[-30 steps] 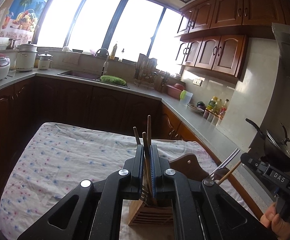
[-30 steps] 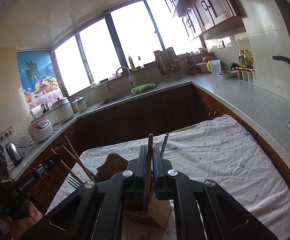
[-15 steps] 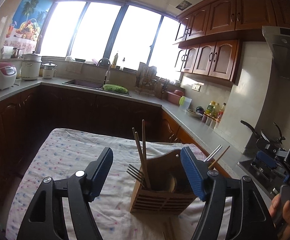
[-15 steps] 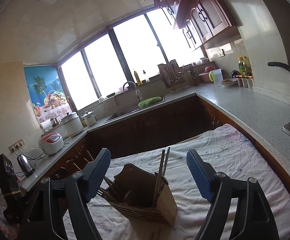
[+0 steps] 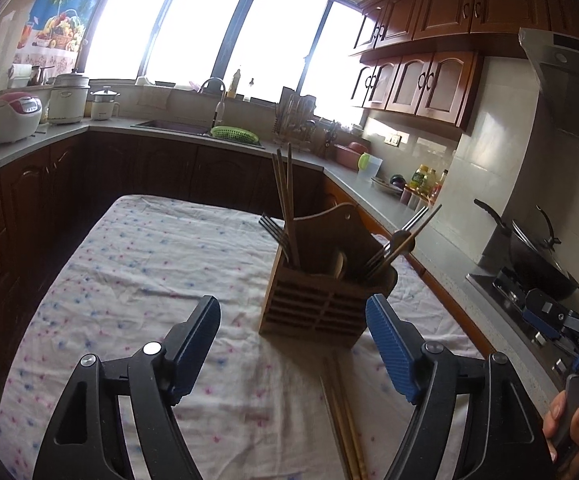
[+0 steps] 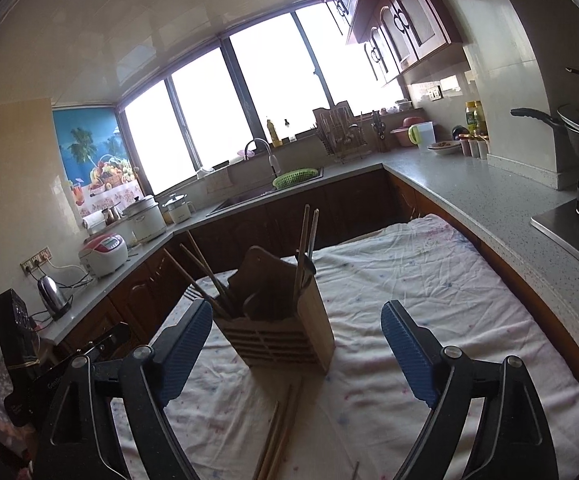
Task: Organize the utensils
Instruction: 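Open both tools to release the chopsticks into the holder, then return both tools to the chopsticks and close each on another bamboo chopstick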
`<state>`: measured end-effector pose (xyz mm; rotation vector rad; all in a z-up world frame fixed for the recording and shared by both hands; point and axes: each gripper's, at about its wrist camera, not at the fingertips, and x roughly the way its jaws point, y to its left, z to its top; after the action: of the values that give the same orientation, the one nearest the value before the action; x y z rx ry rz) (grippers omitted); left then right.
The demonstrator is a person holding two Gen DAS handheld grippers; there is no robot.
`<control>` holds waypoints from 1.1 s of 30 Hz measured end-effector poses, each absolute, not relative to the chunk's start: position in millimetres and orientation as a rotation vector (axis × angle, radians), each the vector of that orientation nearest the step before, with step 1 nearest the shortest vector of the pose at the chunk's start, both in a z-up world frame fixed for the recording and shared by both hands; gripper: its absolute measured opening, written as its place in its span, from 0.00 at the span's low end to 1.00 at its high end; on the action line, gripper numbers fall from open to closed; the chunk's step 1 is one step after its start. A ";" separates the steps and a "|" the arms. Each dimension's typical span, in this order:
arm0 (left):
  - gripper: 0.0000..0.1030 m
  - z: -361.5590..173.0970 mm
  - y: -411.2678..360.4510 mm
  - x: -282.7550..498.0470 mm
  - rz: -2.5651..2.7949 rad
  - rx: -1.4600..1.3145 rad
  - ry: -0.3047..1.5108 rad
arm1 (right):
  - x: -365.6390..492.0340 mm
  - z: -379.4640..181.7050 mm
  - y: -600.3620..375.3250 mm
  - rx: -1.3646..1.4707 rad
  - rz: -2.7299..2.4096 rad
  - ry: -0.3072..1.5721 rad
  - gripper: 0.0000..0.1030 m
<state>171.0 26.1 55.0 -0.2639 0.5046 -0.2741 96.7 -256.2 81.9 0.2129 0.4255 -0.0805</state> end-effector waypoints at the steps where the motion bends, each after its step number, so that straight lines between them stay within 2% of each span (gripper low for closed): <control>1: 0.73 54.3 26.4 170.1 -0.274 -0.268 0.516 | 91.7 77.9 -257.3 0.214 -0.085 0.436 0.86; 14: 0.73 45.3 22.5 157.6 -0.249 -0.260 0.624 | 50.3 10.1 -257.6 0.232 -0.123 0.625 0.84; 24: 0.71 32.2 7.4 171.3 -0.243 -0.232 0.734 | 59.6 -22.4 -247.2 0.225 -0.110 0.737 0.65; 33: 0.71 15.9 6.9 196.3 -0.203 -0.240 0.808 | 135.4 -39.1 -239.7 0.210 -0.071 0.813 0.52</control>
<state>196.3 6.9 15.9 -0.2398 0.8077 -0.2034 135.4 -239.7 -39.1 0.2104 0.8129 -0.0711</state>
